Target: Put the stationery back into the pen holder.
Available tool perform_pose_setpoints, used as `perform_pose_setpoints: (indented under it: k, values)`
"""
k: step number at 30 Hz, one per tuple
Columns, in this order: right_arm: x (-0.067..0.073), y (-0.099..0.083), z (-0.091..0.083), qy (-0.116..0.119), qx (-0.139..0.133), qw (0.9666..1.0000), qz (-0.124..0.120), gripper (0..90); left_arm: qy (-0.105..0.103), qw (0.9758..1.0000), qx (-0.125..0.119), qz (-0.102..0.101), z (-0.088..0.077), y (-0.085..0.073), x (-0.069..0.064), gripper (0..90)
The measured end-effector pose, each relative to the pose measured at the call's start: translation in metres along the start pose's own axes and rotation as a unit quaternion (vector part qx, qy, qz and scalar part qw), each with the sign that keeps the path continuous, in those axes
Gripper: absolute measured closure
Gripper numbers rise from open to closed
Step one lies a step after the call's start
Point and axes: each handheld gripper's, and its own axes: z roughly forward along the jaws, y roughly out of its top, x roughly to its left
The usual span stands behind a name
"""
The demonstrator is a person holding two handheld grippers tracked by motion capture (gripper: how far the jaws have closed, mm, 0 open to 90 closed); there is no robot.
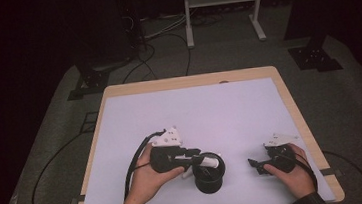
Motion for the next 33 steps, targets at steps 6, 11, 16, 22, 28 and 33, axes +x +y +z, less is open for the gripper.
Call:
perform_pose_setpoints:
  k: [6,11,16,22,28,33]
  values:
    - [0.000,0.000,0.000,0.000,0.000,1.0000,-0.001,12.4,-0.005,0.9999,0.013,0.003,0.011,0.001,0.002,70.8]
    - [0.000,0.000,0.000,0.000,0.000,1.0000,0.000,12.3,-0.008,0.9999,0.014,0.001,0.020,0.002,0.004,70.8]
    - [0.000,0.000,0.000,0.000,0.000,1.0000,0.000,12.3,-0.012,0.9997,0.022,0.002,0.031,0.002,0.005,70.8]
    - [0.000,0.000,0.000,0.000,0.000,1.0000,0.000,12.3,-0.015,0.9995,0.029,0.004,0.041,0.001,0.006,70.4]
    - [0.000,0.000,0.000,0.000,0.000,1.0000,0.000,12.3,-0.014,0.9997,0.022,0.004,0.039,0.003,0.007,67.6]
    - [0.000,0.000,0.000,0.000,0.000,1.0000,0.001,12.3,-0.004,1.0000,0.006,0.004,0.028,0.004,0.008,66.0]
